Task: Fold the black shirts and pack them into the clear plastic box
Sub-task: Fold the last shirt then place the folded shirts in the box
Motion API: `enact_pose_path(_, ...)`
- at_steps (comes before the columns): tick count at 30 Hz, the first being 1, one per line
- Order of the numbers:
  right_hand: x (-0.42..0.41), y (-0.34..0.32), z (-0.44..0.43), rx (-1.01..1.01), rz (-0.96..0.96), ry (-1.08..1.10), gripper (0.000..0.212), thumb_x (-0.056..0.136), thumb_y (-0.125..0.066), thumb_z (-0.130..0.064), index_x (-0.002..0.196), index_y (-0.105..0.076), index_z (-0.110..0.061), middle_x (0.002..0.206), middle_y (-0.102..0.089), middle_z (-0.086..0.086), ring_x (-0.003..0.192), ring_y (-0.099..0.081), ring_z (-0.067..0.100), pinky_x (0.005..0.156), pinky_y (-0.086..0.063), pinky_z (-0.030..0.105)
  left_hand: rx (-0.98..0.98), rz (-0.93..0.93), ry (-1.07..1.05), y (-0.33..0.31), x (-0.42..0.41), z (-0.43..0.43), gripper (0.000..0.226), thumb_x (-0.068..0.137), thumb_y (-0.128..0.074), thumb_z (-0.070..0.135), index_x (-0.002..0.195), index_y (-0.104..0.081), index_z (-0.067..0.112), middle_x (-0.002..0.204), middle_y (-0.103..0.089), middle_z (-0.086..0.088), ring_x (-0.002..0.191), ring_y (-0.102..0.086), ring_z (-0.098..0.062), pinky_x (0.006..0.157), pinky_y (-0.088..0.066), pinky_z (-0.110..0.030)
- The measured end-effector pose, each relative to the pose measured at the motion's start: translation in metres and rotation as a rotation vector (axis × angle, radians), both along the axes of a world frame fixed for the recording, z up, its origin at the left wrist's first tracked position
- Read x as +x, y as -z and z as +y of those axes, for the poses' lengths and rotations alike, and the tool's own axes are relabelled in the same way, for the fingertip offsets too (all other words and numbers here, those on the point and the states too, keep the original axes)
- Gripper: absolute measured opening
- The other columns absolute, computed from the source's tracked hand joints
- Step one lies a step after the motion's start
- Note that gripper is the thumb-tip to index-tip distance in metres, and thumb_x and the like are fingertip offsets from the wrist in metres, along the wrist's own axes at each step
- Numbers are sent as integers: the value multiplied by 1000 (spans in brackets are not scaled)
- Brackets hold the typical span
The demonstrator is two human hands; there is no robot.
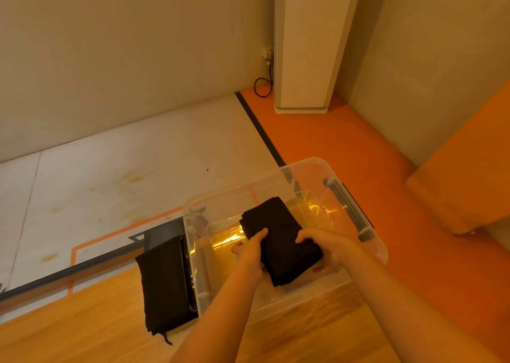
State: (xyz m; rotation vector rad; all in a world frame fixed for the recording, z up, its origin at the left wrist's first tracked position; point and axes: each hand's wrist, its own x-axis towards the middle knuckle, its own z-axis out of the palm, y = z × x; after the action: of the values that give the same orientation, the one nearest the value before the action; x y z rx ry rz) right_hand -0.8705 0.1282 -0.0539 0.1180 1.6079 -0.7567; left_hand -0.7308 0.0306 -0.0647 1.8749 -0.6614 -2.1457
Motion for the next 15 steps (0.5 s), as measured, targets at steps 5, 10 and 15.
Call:
enact_pose_path(5, 1, -3, -3, 21, -65, 78, 40, 78, -70, -20, 113, -53, -9, 117, -58, 18, 105, -58, 37, 90, -52, 50, 99, 111, 21, -5, 6, 7, 57, 78, -79, 32, 123, -52, 11, 115, -62, -14, 106, -60, -33, 85, -54, -46)
enact_pose_path(10, 1, -3, -4, 20, -92, 67, 44, 78, -71, -20, 116, -52, -9, 117, -58, 20, 105, -58, 38, 87, -53, 52, 299, 170, 221, -16, 19, 18, 48, 79, -75, 41, 107, -58, 6, 114, -61, -19, 105, -59, -36, 96, -50, -46)
enact_pose_path(15, -2, -4, -3, 15, -82, 26, 45, 79, -73, -26, 117, -54, -9, 115, -61, 19, 103, -61, 39, 90, -52, 54, 261, 156, 348, -15, 27, 18, 54, 76, -77, 32, 118, -53, 7, 120, -55, -19, 109, -58, -33, 90, -54, -42)
